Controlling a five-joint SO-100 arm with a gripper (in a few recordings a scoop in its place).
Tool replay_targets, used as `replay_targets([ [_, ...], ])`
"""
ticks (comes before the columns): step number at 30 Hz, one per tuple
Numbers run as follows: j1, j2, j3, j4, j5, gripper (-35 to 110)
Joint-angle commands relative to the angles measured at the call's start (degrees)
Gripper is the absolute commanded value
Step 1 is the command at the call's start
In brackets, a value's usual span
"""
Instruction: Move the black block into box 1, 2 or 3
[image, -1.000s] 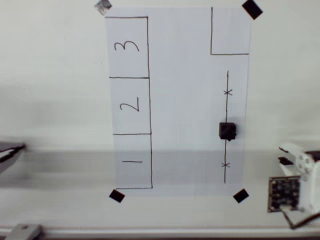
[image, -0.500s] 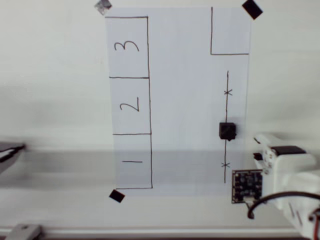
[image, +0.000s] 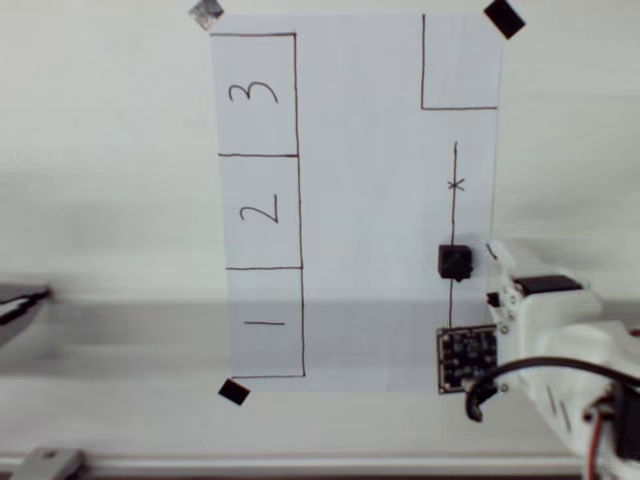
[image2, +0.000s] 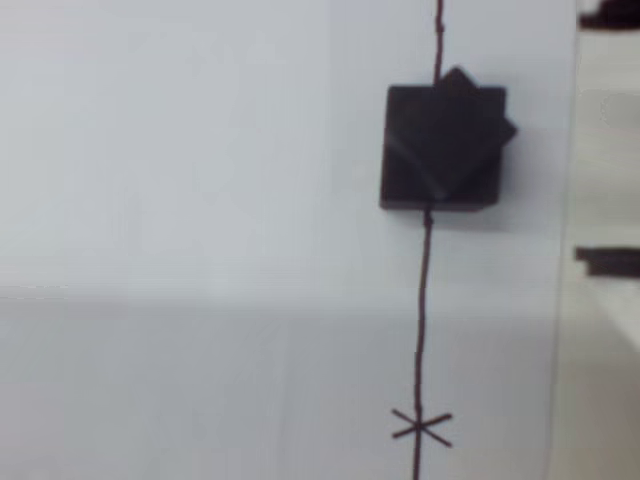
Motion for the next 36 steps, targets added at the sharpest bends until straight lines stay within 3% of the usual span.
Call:
replay_targets([
  [1,1.93,0.97,-2.81,-0.62,-1.67,24],
  [36,0.0,-9.67,-6.68,-9.67,0.18,28],
])
